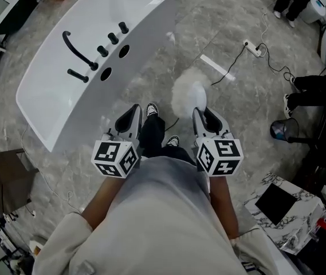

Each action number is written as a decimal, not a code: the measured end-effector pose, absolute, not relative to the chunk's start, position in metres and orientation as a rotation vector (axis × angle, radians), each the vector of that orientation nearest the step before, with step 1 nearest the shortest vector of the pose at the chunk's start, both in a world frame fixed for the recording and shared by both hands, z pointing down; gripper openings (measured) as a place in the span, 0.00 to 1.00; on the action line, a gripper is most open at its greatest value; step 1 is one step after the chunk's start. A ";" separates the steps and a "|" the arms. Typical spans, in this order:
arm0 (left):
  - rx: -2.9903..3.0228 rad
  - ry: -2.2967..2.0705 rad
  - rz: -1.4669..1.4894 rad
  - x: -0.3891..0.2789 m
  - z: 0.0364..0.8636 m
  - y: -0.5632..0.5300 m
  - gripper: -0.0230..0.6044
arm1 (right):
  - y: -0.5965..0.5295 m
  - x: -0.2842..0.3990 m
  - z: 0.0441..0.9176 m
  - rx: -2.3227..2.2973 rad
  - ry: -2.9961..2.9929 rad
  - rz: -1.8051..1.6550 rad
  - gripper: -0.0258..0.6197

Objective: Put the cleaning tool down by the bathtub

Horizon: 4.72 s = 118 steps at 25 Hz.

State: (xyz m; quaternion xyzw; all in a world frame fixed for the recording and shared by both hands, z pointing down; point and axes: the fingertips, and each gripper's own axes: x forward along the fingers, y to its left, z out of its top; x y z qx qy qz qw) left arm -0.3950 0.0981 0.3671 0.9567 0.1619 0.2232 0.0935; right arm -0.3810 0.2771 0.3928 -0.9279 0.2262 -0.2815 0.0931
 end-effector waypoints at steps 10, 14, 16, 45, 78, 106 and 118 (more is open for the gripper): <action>2.811 0.426 0.670 -0.370 0.373 0.083 0.04 | 0.263 -0.344 0.389 -2.764 0.719 -0.853 0.17; 2.803 0.417 0.670 -0.347 0.373 0.082 0.04 | 0.260 -0.321 0.392 -2.765 0.733 -0.869 0.17; 2.801 0.420 0.661 -0.332 0.372 0.082 0.04 | 0.260 -0.307 0.391 -2.767 0.740 -0.869 0.17; 2.724 0.306 0.690 -0.113 0.385 0.020 0.04 | 0.187 -0.075 0.409 -2.733 0.888 -1.077 0.16; 2.706 0.088 0.545 -0.023 0.371 -0.058 0.04 | 0.098 0.064 0.383 -2.712 1.209 -1.030 0.15; 2.688 -0.241 0.605 0.138 0.385 -0.074 0.04 | 0.043 0.251 0.421 -2.477 1.632 -1.171 0.15; 2.596 -0.576 0.607 0.160 0.390 -0.097 0.04 | -0.011 0.300 0.452 -2.269 2.022 -1.288 0.15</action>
